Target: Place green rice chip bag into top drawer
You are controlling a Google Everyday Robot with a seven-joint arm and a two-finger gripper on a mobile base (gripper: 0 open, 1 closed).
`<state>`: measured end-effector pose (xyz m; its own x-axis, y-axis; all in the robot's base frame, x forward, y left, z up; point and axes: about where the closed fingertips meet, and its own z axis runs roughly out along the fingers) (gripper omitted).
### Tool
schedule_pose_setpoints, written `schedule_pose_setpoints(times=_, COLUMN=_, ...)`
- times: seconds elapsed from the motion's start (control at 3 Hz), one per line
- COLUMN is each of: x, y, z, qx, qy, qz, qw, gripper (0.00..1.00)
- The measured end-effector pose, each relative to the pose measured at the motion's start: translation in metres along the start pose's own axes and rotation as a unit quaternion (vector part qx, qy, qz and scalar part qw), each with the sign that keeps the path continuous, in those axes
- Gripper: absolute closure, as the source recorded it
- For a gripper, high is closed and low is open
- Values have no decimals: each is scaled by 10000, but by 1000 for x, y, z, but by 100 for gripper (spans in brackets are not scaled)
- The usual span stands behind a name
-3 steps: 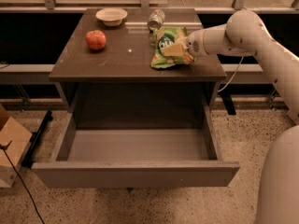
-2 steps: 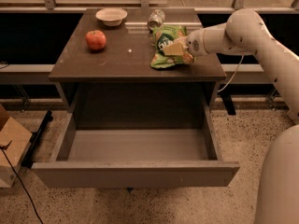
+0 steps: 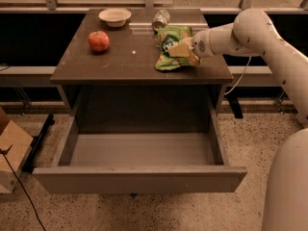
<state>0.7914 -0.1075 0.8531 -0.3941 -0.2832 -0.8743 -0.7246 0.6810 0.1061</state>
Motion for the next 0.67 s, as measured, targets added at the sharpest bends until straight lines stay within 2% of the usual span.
schedule_pose_setpoints(times=0.67, x=-1, y=0, z=0, qx=0, qy=0, qz=0, qw=10000, gripper=100)
